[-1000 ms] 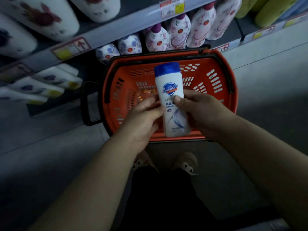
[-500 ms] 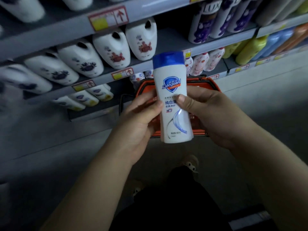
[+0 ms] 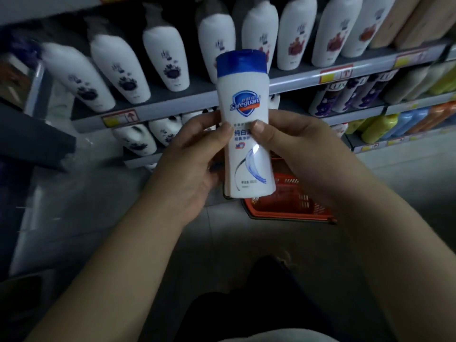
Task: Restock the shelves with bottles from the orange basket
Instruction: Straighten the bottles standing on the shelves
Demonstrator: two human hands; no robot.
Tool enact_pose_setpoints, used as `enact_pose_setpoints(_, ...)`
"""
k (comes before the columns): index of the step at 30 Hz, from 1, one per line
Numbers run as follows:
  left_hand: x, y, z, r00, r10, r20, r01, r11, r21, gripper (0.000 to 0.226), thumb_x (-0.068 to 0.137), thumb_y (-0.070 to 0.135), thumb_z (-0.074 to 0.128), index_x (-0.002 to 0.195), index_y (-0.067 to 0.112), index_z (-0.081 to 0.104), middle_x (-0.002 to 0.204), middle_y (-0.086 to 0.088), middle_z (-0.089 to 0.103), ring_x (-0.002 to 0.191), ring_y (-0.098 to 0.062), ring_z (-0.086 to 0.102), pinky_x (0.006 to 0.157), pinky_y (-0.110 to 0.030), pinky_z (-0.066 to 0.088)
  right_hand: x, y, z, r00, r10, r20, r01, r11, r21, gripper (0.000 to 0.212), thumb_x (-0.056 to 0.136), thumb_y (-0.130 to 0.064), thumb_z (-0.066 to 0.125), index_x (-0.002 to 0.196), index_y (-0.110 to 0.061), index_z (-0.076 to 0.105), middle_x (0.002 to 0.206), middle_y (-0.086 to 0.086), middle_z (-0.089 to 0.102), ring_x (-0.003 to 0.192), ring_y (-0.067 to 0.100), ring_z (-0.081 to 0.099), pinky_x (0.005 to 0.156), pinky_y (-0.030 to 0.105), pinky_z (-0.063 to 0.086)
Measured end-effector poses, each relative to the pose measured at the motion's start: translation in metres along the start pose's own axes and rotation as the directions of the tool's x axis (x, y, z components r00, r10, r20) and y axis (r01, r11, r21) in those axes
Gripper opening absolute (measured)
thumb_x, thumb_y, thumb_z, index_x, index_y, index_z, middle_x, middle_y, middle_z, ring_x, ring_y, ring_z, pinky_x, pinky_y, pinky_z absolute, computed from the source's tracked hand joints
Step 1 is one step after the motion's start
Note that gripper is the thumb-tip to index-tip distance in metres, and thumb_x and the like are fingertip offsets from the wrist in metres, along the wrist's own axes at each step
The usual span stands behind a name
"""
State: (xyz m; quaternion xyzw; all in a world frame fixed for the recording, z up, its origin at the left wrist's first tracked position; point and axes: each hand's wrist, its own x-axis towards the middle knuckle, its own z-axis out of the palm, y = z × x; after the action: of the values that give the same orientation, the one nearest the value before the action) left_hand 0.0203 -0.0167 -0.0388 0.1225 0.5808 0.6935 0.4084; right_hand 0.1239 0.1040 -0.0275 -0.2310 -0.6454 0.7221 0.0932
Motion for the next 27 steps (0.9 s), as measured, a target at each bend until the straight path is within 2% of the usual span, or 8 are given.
enact_pose_setpoints(4,-0.01,0.029,-0.011,0.999,0.039,-0.016,-0.039,0.999,-0.008,0.03,0.071,0.026,0.063,0.101,0.022,0.063,0.093,0.0,0.073,0.084,-0.015,0.07,0.069,-0.041,0.058,0.005,-0.03,0.019,0.999,-0.035,0.009,0.036,0.998,-0.055,0.015,0.09,-0.023,0.057,0.1,-0.022,0.069,0.087,-0.006,0.076,0.078,0.006,0.072,0.06,0.014,0.053)
enact_pose_setpoints(8,-0.003,0.053,-0.024,0.998,0.052,-0.041,-0.053,0.998,-0.02,0.034,0.071,0.026,0.063,0.104,0.021,0.063,0.095,0.0,0.072,0.086,-0.015,0.07,0.064,-0.036,0.057,0.023,-0.051,0.034,0.998,-0.057,0.019,0.059,0.992,-0.11,0.02,0.089,-0.025,0.059,0.104,-0.018,0.07,0.087,-0.01,0.075,0.076,0.0,0.07,0.059,0.008,0.05)
enact_pose_setpoints(11,0.011,0.073,-0.032,0.995,0.064,-0.08,-0.066,0.998,-0.017,0.04,0.069,0.027,0.063,0.108,0.018,0.062,0.101,-0.004,0.072,0.089,-0.017,0.07,0.066,-0.037,0.057,0.047,-0.067,0.043,0.998,-0.064,0.022,0.067,0.987,-0.144,0.021,0.088,-0.028,0.06,0.105,-0.02,0.07,0.088,-0.009,0.076,0.078,0.001,0.071,0.06,0.01,0.051)
enact_pose_setpoints(15,0.036,0.11,-0.045,0.988,0.112,-0.107,-0.111,0.994,0.013,0.03,0.075,0.026,0.063,0.104,0.02,0.062,0.1,-0.003,0.071,0.085,-0.014,0.07,0.064,-0.034,0.057,0.084,-0.097,0.054,0.991,-0.123,0.059,0.131,0.978,-0.165,0.019,0.089,-0.026,0.059,0.102,-0.019,0.071,0.087,-0.009,0.075,0.077,0.001,0.071,0.059,0.01,0.051)
enact_pose_setpoints(19,0.054,0.151,-0.059,0.974,0.199,-0.104,-0.194,0.979,0.06,0.04,0.067,0.032,0.062,0.106,0.022,0.063,0.103,-0.004,0.07,0.088,-0.016,0.069,0.067,-0.036,0.057,0.118,-0.13,0.068,0.981,-0.17,0.097,0.181,0.976,-0.117,0.016,0.089,-0.025,0.058,0.1,-0.023,0.07,0.085,-0.009,0.075,0.073,0.002,0.071,0.056,0.011,0.05)
enact_pose_setpoints(23,0.063,0.185,-0.071,0.95,0.285,-0.128,-0.276,0.957,0.083,0.036,0.068,0.032,0.061,0.103,0.023,0.062,0.097,-0.002,0.07,0.082,-0.015,0.068,0.06,-0.031,0.055,0.145,-0.157,0.086,0.967,-0.216,0.136,0.233,0.965,-0.122,0.016,0.088,-0.027,0.059,0.098,-0.023,0.071,0.087,-0.004,0.076,0.077,0.006,0.072,0.061,0.016,0.055)
enact_pose_setpoints(27,0.069,0.212,-0.083,0.928,0.348,-0.129,-0.337,0.936,0.103,0.036,0.068,0.034,0.061,0.102,0.023,0.062,0.101,-0.002,0.07,0.086,-0.014,0.069,0.066,-0.033,0.057,0.159,-0.182,0.102,0.952,-0.264,0.157,0.284,0.951,-0.12,0.015,0.088,-0.027,0.059,0.094,-0.022,0.072,0.086,-0.005,0.076,0.076,0.006,0.072,0.061,0.019,0.057)
